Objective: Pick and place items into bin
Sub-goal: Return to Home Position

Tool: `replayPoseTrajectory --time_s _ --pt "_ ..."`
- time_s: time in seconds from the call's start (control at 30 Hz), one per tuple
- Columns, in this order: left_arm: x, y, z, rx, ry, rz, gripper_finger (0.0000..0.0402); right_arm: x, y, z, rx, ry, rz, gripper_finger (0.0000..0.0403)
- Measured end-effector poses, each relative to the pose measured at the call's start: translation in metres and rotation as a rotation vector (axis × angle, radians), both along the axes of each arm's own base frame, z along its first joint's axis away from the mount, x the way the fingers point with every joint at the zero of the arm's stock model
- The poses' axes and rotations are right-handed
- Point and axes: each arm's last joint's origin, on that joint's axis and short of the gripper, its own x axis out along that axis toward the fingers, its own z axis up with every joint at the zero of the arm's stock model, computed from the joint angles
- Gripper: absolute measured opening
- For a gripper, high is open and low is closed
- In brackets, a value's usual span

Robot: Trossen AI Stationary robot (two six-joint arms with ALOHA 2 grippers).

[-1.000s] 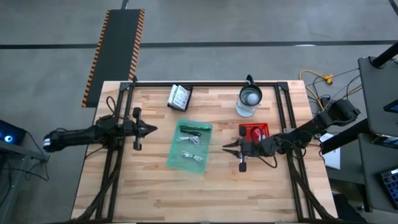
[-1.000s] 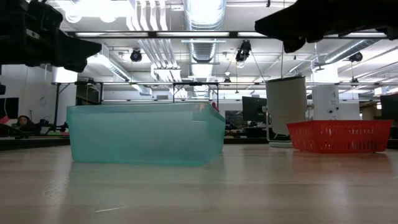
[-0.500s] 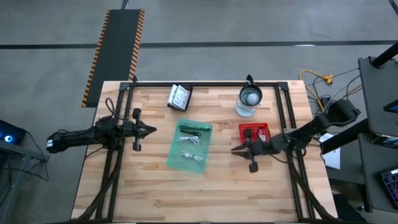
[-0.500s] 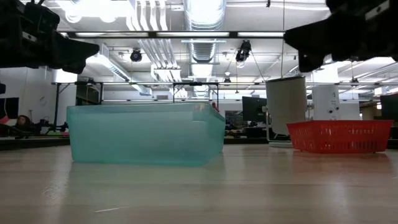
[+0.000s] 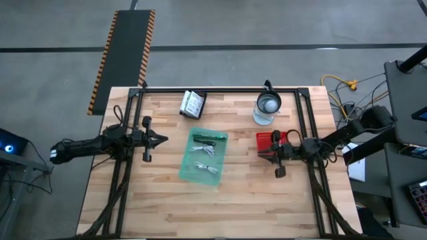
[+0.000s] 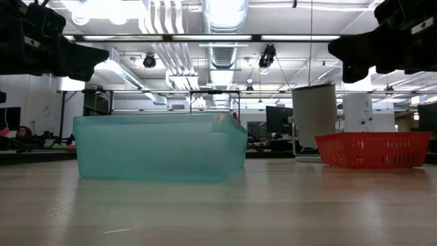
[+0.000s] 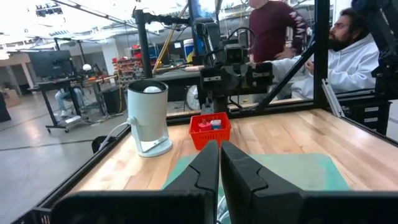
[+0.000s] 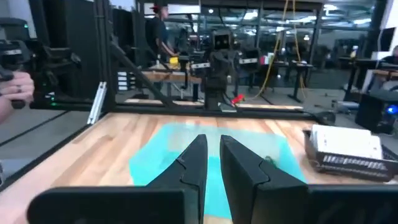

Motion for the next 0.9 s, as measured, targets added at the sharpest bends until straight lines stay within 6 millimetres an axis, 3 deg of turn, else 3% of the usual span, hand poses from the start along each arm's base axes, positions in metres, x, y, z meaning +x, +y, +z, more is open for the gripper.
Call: replayPoseTrajectory --time_s 0.33,0.9 --pt "0.0 0.0 0.0 0.02 0.001 0.006 0.0 -0.017 -0.01 0.012 0.01 0.007 -0.078 0.0033" --pt "0.0 0.001 -0.004 0.01 0.041 0.046 0.0 -0.024 -0.046 0.011 -0.002 0.066 -0.205 0.0033"
